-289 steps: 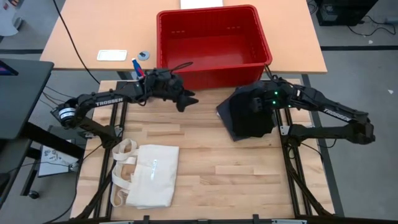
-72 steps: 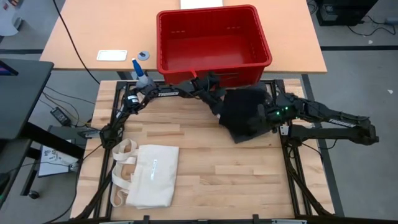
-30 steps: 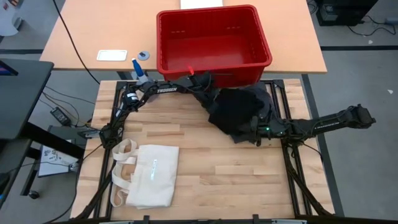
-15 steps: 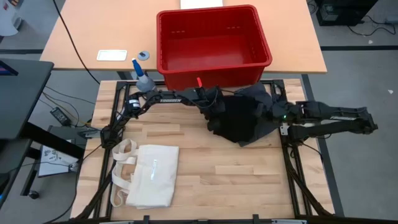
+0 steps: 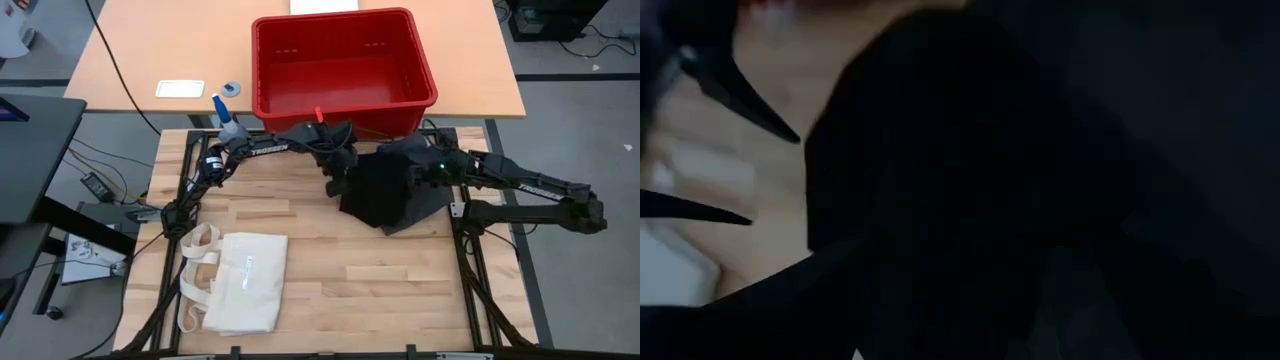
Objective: Fold laundry
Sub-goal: Put the folded black pants into the red bin
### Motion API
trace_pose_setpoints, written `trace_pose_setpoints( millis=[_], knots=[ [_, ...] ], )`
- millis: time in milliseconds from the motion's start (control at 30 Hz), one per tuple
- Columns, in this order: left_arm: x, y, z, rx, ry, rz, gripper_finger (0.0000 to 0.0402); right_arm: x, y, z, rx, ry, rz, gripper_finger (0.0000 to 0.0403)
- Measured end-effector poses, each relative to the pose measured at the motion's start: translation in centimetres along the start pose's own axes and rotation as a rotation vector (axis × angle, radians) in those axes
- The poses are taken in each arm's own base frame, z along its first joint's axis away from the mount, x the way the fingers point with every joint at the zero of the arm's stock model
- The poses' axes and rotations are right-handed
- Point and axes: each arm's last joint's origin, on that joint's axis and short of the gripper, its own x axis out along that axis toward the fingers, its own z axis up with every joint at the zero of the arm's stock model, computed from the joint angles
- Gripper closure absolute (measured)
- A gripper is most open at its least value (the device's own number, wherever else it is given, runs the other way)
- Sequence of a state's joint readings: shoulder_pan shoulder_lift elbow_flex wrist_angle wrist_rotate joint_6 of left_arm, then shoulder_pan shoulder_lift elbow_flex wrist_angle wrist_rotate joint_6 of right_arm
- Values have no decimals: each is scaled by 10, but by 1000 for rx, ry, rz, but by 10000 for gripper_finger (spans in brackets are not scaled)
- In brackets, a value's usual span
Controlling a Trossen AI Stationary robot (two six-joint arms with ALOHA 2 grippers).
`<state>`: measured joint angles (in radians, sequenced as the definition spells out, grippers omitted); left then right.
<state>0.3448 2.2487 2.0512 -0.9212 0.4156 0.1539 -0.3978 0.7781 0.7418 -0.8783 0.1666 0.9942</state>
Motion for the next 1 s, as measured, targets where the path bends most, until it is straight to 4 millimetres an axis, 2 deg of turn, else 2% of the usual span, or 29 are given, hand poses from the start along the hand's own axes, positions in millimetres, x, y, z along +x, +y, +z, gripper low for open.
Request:
trace_pose_setpoints(
  millis=[100, 233, 367, 500, 633, 833, 1000],
  knots=[
    [11, -18, 7, 63, -50, -24, 75, 9, 4, -1, -49, 57, -12, 31],
    [46, -40, 10, 142, -174, -30, 75, 22, 9, -1, -99, 98, -46, 31],
    [69, -35, 5, 39, -321, 49, 75, 43, 9, -7, -117, 175, -41, 31],
    [74, -19, -4, -83, -336, 77, 83, 67, 6, -17, -100, 225, 16, 31],
    [78, -7, -16, -145, -284, 80, 97, 79, 3, -21, -81, 194, 65, 31],
    [79, -7, -19, -156, -269, 57, 108, 86, 11, -15, -54, 110, 177, 34],
    [82, -14, -18, -162, -275, 42, 109, 98, 20, -12, 20, 152, 273, 45]
  ],
)
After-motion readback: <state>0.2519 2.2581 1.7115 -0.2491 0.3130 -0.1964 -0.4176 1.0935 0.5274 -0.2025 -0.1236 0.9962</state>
